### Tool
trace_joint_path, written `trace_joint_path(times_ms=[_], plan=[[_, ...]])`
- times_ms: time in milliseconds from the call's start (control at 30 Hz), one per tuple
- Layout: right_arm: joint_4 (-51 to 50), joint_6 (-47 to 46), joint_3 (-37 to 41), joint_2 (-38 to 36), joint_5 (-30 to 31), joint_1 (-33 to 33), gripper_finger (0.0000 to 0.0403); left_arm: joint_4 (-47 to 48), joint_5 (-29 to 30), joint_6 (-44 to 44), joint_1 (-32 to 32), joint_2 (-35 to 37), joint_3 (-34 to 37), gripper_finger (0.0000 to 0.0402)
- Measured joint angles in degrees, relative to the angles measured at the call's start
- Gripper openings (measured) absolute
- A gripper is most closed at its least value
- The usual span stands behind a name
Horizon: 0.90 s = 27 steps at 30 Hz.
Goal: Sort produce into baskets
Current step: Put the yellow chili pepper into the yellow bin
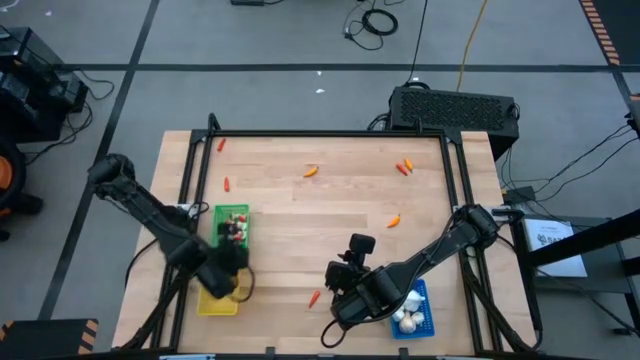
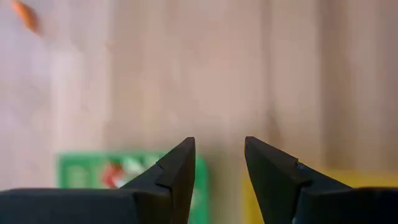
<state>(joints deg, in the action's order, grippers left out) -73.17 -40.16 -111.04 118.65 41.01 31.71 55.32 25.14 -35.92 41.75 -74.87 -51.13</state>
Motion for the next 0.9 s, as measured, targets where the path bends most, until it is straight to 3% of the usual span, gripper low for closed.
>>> trace_joint_path(times_ms=[100,300,533,700,900], plan=[[0.5,0.8,0.0,0.0,0.0,-0.5,0.0125,-4.5,2.6,7.9,-7.4,0.0,0.0,0.0148],[0.8,1.8,0.0,0.0,0.0,-1.1,0.0125,-15.4,2.3,21.9,-25.4,0.0,0.0,0.0148],[0.6,2.3,0.0,0.0,-0.4,-1.1,0.0125,-37.9,0.6,23.8,-45.5,-1.7,3.6,0.0148],[0.4,3.3,0.0,0.0,-0.6,-1.0,0.0125,-51.6,-5.4,25.5,-54.1,-7.1,6.6,0.0148],[-0.1,3.6,0.0,0.0,-0.6,-0.9,0.0125,-61.7,-8.5,25.8,-58.9,-17.4,6.7,0.015]])
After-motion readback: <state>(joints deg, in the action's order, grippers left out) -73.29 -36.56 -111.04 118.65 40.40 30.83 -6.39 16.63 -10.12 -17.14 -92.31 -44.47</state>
